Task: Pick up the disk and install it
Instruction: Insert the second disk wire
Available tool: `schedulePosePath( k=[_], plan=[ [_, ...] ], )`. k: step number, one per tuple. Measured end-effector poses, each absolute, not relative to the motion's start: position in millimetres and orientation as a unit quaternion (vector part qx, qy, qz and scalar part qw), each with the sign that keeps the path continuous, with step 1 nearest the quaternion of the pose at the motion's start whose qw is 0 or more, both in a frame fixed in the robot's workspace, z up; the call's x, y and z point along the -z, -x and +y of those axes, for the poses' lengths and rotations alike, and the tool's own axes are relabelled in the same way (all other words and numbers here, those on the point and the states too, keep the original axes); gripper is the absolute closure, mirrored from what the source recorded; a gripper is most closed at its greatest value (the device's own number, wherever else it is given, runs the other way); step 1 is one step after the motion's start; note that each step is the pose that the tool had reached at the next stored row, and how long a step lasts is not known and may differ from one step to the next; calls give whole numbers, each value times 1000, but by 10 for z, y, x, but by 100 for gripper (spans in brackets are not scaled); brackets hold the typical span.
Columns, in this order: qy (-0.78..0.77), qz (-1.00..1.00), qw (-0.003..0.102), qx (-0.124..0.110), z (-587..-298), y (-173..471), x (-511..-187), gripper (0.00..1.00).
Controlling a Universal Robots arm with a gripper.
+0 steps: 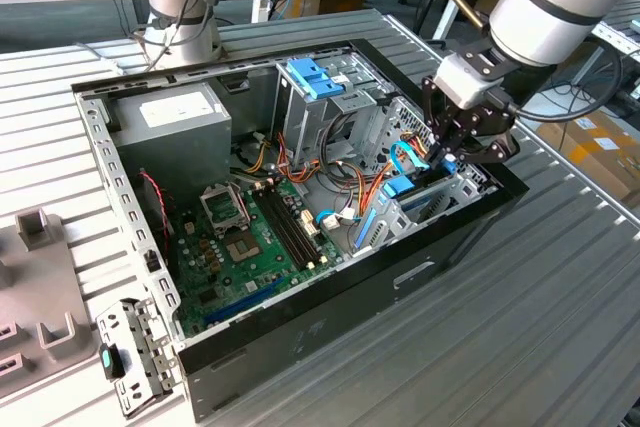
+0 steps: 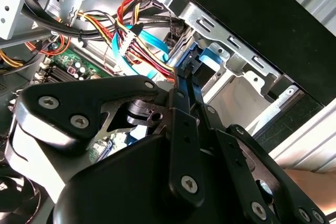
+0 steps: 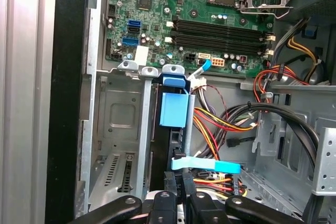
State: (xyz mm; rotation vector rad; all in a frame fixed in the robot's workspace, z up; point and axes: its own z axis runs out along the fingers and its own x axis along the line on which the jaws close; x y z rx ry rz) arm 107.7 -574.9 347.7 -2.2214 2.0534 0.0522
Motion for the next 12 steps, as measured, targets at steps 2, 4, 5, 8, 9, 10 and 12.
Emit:
schedulePosePath(
  k=[2, 4, 5, 8, 9, 10, 12],
  plan=[
    [733, 678, 58, -17, -5753, -1076, -3471, 84],
    [733, 678, 58, -17, -5757, -1076, -3464, 84],
    [733, 678, 58, -17, -5758, -1076, -3460, 84],
    [732, 678, 58, -17, -5758, -1077, -3458, 84],
    [732, 679, 58, -17, -5758, -1077, -3458, 84],
    [730, 680, 58, -17, -5758, -1077, -3458, 84],
    [725, 686, 58, -17, -5758, -1077, -3467, 84]
  ],
)
